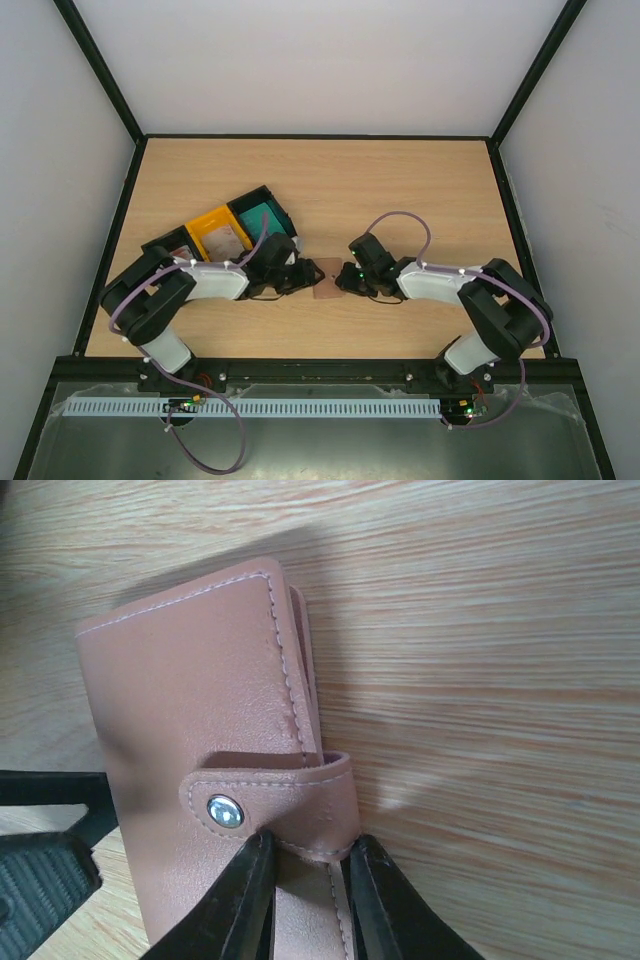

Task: Put the credit cards into the card holder
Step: Open the card holder at the center of the board.

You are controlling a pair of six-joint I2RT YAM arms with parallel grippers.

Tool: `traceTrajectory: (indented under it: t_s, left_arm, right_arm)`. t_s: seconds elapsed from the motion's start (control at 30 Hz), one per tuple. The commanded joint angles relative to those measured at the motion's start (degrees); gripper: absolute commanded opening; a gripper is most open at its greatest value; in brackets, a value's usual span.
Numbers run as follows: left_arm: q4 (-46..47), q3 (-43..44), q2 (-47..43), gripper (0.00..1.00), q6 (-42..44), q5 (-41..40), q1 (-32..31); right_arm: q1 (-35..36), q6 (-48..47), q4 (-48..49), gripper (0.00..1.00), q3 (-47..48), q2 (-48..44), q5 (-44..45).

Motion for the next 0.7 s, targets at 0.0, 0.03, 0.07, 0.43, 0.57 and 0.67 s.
traceTrajectory:
  t_s: [0.0,0.03,0.07,0.43,0.57,0.67]
  left_arm:
    - [2.0,-0.8,2.8,0.56,-2.6,0.6,-0.2]
    - [2.4,-0.7,3.3,0.55,-2.6,0.8,-0.2]
    - [3.3,-0.7,3.8,0.54,-2.8,1.2,-0.2]
    - [9.8,-2.1,3.2,0.38,-2.2,3.8,0.1]
    - [9.5,-2.2,2.4,0.25,-1.1,4.1,0.0]
    - [8.9,-2.0,2.2,0.14,-0.4,4.1,0.0]
  right_arm:
    - [0.5,0.9,0.8,0.19,-1.5,2.5,-0.9]
    - [0.5,0.9,1.2,0.18,-1.7,2.7,-1.2]
    - [0.5,0.9,1.6,0.18,-1.8,3.0,-1.7]
    - [0.5,0.3,4.7,0.17,-2.5,4.9,-4.4]
    - [0.5,-0.2,3.3,0.18,-1.9,4.4,-2.4]
    - [0.6,-1.3,0.7,0.21,-0.8,3.3,0.4]
